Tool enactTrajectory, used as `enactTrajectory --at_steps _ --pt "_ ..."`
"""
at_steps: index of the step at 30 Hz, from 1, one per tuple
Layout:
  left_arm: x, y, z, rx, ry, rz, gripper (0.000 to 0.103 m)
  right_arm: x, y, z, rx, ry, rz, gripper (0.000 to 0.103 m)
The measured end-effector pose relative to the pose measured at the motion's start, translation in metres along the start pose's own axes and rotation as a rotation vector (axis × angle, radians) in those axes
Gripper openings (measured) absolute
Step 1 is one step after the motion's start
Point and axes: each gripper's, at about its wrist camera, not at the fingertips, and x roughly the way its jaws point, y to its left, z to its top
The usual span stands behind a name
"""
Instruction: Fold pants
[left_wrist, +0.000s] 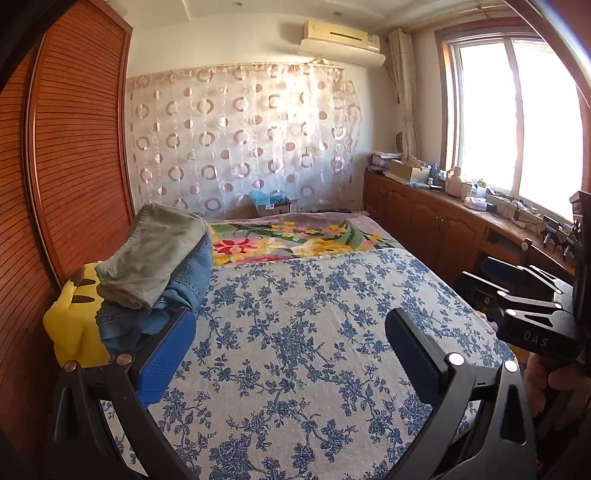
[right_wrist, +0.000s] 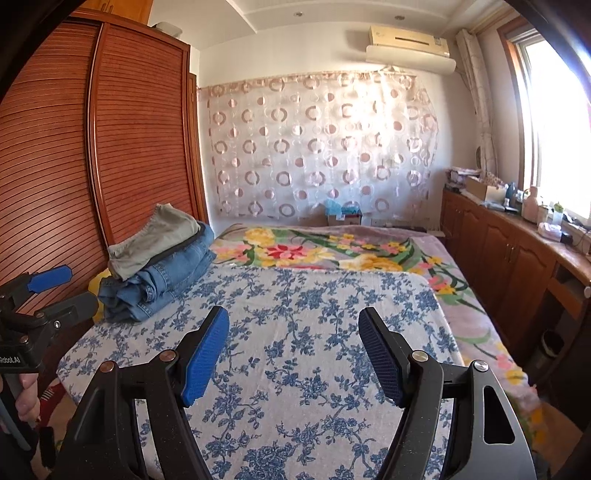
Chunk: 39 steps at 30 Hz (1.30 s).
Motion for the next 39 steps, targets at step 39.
enactTrajectory --at_steps 39 --pt "-0.0072 0.0092 -0.0034 -0.020 -0.014 0.031 0.102 -0.0019 0.0015 -0.0097 0.003 -0.041 -0.026 0.075"
